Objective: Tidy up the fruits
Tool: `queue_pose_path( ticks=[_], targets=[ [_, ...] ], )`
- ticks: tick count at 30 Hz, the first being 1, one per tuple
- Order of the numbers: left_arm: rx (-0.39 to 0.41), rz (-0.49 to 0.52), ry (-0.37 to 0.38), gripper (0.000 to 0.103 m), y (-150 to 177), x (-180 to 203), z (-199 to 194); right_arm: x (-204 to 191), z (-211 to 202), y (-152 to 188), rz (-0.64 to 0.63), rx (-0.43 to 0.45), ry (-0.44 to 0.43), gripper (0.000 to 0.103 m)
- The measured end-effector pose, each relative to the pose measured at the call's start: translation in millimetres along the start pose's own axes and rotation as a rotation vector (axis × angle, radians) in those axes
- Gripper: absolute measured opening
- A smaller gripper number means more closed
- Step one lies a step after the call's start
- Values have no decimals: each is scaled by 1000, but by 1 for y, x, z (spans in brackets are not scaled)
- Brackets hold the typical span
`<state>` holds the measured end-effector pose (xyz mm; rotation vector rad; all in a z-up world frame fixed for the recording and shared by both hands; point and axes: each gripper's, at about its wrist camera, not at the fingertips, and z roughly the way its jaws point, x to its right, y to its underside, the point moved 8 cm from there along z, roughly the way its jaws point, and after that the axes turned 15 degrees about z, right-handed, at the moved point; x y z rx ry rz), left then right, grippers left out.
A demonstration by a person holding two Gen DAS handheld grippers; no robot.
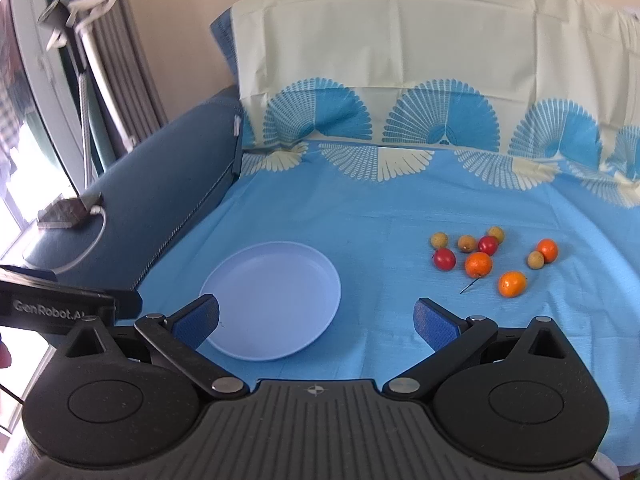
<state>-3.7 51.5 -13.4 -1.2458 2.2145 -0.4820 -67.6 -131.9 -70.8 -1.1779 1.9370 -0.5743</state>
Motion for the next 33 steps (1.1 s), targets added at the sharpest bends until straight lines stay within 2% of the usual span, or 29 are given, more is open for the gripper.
queue_pose_path(
  ticks=[5,9,33],
  targets=[
    [14,-19,1,103,12,-10,-10,-16,-2,16,-49,3,47,103],
    [17,-25,13,103,13,-10,-11,-21,-11,15,-56,4,78,103],
    [-5,-24,45,103,11,-3,-4,-18,-7,10,-56,-33,121,103]
  ],
)
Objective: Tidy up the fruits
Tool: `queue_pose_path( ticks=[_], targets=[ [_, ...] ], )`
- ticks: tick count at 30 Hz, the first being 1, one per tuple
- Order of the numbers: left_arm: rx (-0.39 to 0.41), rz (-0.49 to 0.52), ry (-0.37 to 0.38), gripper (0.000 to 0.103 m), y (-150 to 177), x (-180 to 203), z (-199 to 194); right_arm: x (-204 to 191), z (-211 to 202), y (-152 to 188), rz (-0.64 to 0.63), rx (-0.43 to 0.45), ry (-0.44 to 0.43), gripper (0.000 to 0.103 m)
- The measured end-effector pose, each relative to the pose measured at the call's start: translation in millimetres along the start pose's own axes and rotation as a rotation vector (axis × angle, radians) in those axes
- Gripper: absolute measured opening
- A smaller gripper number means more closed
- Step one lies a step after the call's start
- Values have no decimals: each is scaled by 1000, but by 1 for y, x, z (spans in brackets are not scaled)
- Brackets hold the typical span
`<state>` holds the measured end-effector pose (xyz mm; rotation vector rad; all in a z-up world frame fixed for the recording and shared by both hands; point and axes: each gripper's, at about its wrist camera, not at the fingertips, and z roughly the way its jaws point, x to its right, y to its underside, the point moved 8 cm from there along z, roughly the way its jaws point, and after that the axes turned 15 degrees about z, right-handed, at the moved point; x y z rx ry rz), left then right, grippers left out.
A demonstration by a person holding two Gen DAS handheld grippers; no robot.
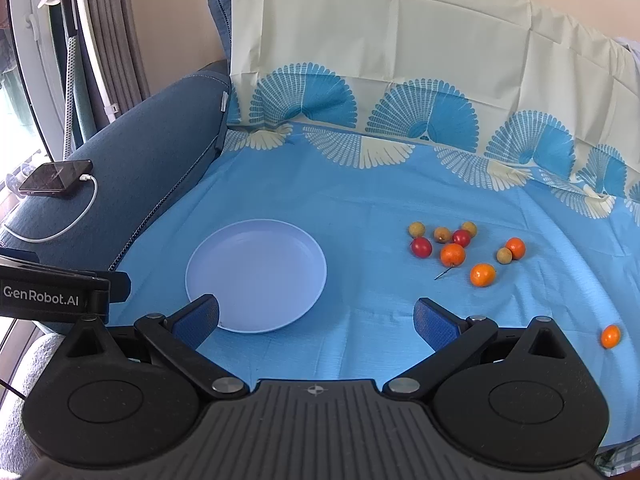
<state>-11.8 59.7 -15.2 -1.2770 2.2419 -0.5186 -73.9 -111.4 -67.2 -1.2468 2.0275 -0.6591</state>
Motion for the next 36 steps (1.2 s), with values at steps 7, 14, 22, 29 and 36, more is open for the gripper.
queue_pose_path(
  ticks=[7,14,22,29,36],
  targets=[
    [-7,3,6,103,0,3,1,0,-1,1,8,-9,-2,103],
    [-8,13,4,103,-1,6,1,2,-1,2,18,-19,-3,103],
    [-11,13,4,103,-1,6,1,0,0,2,22,-23,-1,103],
    [-15,13,-1,103,1,6,2,-1,1,3,22,-32,-3,103],
    [-19,11,0,103,2,6,2,-2,1,4,23,-33,-3,103]
  ],
)
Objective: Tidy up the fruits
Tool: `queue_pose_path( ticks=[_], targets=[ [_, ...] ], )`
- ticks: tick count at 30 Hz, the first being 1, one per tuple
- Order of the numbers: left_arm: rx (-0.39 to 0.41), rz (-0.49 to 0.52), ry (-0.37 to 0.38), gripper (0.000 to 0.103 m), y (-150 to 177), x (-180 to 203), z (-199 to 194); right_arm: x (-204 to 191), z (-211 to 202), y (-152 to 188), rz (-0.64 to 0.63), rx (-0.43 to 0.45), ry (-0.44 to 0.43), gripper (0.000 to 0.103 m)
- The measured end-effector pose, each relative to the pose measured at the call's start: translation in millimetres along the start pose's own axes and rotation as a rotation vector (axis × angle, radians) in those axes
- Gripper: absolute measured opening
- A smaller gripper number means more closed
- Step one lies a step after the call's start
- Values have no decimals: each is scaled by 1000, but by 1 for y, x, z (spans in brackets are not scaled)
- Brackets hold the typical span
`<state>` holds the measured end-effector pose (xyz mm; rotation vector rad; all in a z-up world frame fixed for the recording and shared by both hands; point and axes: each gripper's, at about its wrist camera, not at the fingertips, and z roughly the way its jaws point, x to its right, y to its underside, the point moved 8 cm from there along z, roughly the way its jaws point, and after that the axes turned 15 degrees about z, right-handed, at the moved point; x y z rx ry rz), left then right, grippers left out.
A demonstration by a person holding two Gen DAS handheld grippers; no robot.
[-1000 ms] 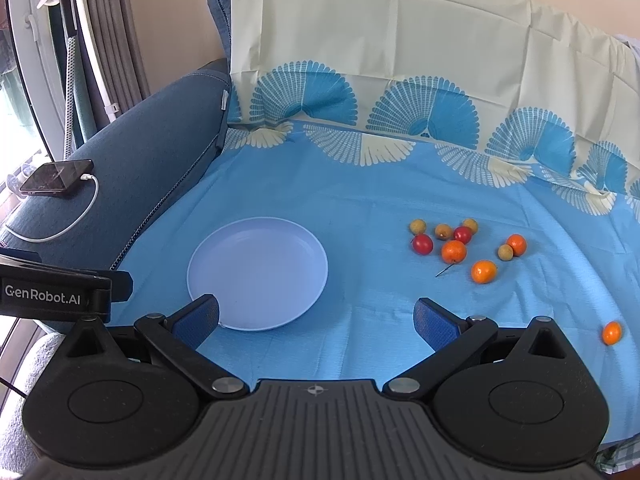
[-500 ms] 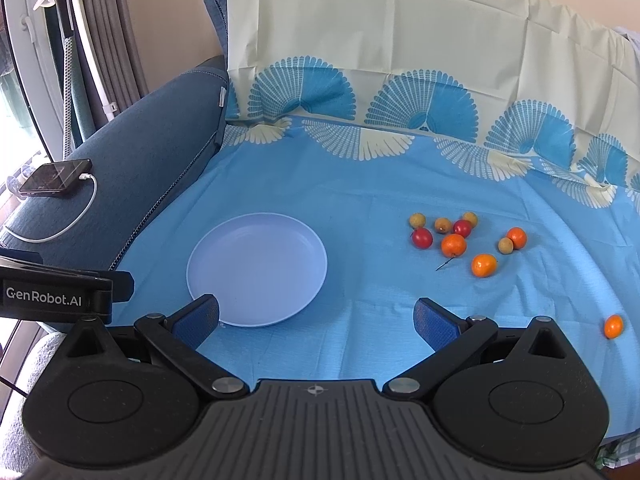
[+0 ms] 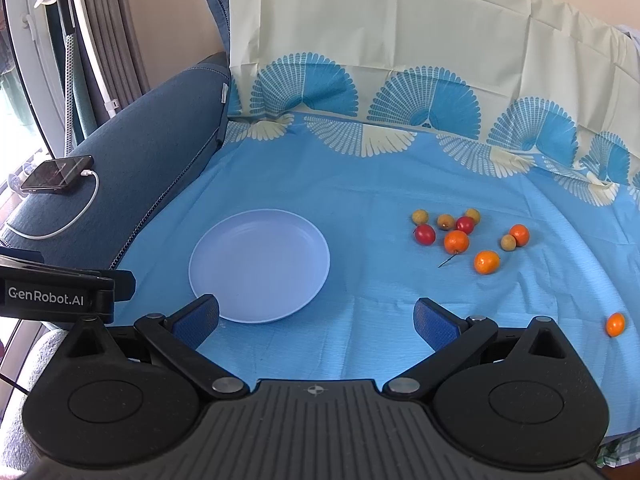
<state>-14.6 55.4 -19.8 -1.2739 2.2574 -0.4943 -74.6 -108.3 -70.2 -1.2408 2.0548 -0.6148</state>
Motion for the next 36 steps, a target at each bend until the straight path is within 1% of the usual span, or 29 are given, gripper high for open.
queue_pose_path(
  ticks=[14,21,28,33,36],
  targets=[
    [-17,8,-8,103,-1,5,5,3,4,2,16,-10,-11,103],
    [-19,42,-4,103,-8,16,5,12,3,-3,38,-4,-18,103],
    [-25,90,-1,103,-18,42,6,48,0,-10,110,16,9,103],
    [-32,139,11,103,-27,68,11,88,0,-15,184,31,38,103],
    [-32,169,38,103,-34,90,16,116,-1,-17,234,50,63,103]
  ],
)
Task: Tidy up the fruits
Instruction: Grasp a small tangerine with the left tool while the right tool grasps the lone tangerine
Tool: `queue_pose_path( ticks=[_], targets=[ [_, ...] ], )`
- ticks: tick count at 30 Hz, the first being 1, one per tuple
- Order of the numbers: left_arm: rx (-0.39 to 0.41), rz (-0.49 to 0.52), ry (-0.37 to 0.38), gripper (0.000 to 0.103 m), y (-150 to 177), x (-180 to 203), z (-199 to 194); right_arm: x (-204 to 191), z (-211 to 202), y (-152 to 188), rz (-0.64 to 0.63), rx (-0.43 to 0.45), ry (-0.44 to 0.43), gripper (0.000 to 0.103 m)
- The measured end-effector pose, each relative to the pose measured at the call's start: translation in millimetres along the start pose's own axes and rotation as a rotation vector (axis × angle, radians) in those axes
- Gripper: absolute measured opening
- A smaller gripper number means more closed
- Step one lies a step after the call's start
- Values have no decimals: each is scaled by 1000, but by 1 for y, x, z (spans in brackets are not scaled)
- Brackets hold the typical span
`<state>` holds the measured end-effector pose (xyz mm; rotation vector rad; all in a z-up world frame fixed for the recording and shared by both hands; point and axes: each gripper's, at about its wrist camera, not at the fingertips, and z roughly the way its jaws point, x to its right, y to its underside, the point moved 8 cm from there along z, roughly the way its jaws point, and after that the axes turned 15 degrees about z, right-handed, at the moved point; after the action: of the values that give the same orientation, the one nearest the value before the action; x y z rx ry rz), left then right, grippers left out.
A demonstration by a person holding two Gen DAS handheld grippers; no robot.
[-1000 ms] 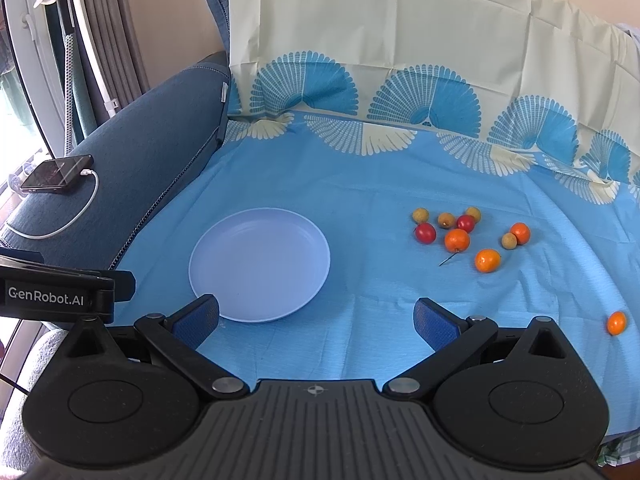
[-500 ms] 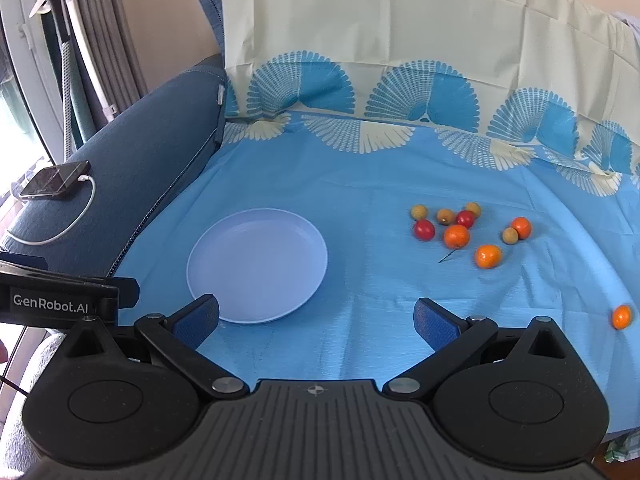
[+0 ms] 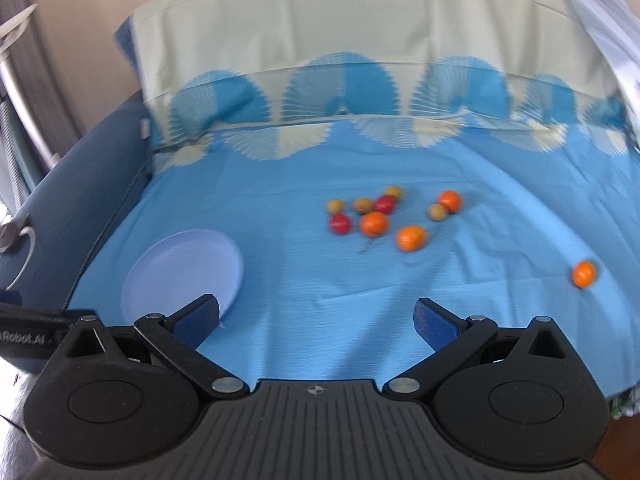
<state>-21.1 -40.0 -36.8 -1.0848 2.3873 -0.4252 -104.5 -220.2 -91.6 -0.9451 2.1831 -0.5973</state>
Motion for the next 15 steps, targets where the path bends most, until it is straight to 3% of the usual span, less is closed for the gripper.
queue_pose_path(
  ticks=[4,8,15],
  targets=[
    [10,8,94,103,-20,31,11,47,-3,-16,61,74,64,103],
    [26,33,128,103,-47,61,30,103,-5,-32,106,145,141,103],
    [-40,18,250,103,-100,121,90,201,21,-54,223,163,276,103]
  ],
)
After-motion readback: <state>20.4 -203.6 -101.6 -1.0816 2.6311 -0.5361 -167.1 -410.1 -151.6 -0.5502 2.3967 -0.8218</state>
